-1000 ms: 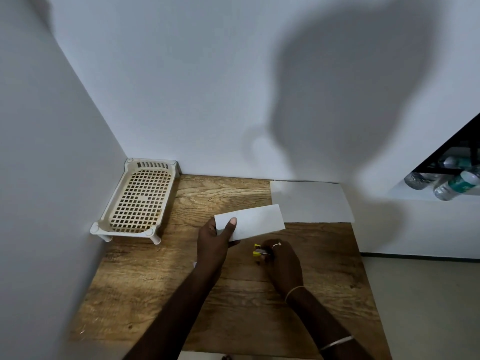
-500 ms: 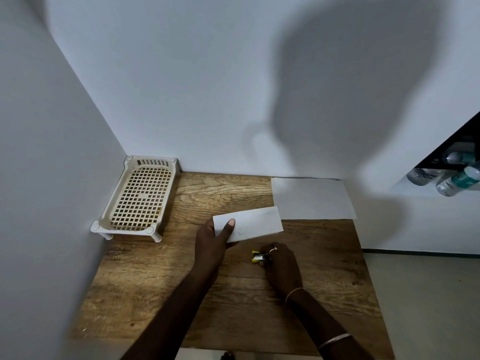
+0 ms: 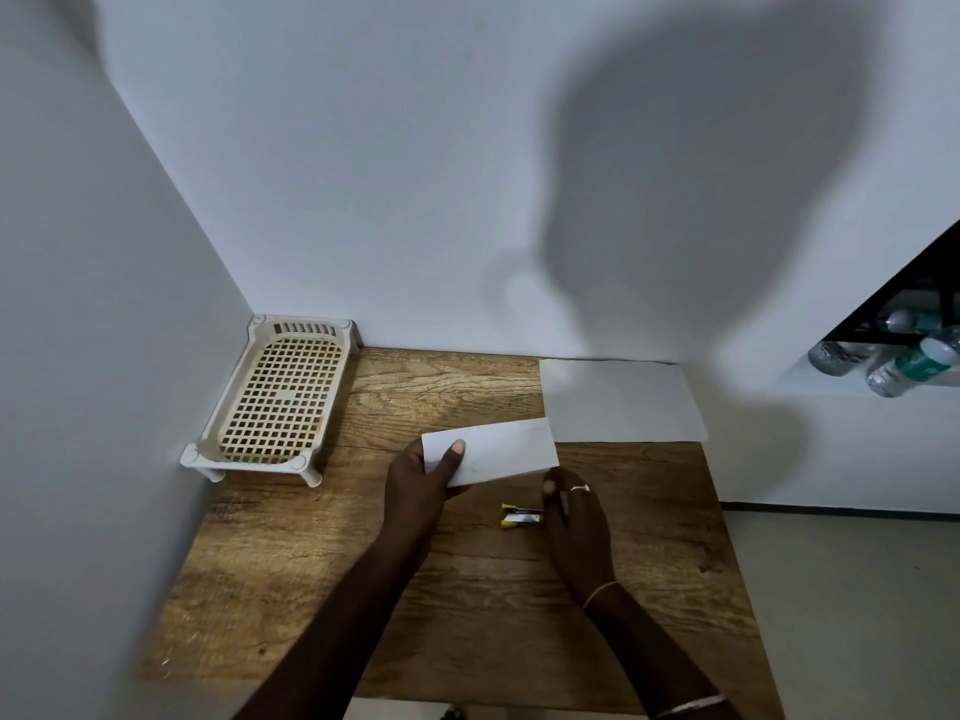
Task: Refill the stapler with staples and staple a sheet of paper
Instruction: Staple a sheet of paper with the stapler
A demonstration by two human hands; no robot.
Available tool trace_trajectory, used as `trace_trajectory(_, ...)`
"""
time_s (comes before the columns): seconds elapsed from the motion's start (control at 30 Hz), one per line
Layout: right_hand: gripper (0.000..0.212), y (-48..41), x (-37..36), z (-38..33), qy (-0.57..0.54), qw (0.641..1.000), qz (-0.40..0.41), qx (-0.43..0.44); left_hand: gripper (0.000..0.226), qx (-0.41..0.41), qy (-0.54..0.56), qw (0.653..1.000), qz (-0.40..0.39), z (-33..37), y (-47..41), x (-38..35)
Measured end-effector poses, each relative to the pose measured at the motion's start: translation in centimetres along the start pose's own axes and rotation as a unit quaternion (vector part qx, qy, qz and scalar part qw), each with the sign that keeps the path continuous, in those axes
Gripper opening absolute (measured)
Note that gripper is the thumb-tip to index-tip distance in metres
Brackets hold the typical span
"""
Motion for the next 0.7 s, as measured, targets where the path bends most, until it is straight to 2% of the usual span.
trace_trajectory(0.1, 0.036, -1.4, 0.2, -1.2, -0.114, 0.987, 0.020, -0.110, 0.026, 0.015, -0.016, 1.000, 0.003, -0.7, -0.8, 0.0)
trace_trajectory(0.2, 0.021, -2.9, -0.5, -2.1, -0.188, 0.965, 0.017, -0.181, 0.021, 0.032, -0.037, 0.999, 0.000, -1.3, -1.7, -0.3)
trace_trajectory(0.23, 0.018, -3.3, -0.7, -2.2, -0.190, 0.963, 0.018, -0.192, 0.020, 0.037, -0.045, 0.998, -0.001, -1.5, -2.0, -0.5)
trace_trajectory(0.37, 0.027, -4.6, -1.7, -1.2, -0.157, 0.962, 0.029, -0.220, 0.026, 0.054, -0.080, 0.995, -0.006, -2.1, -3.6, -1.1)
trace_trajectory(0.57, 0.022, -5.8, -3.3, 0.4, -0.132, 0.955, 0.054, -0.259, 0.036, 0.079, -0.097, 0.992, 0.014, -3.4, -6.1, -1.5)
trace_trajectory(0.7, 0.016, -6.7, -4.2, 1.2, -0.085, 0.963, 0.056, -0.249, 0.043, 0.067, -0.130, 0.988, 0.044, -4.4, -7.3, -1.4)
Point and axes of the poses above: each hand's wrist, its own y-axis away from the middle knuckle, its own x-axis out of the back of the hand, z = x × y, the point moved 6 cm from there along -y, towards the middle knuckle, and after that the axes turned 15 degrees about z, right-handed, at the moved point
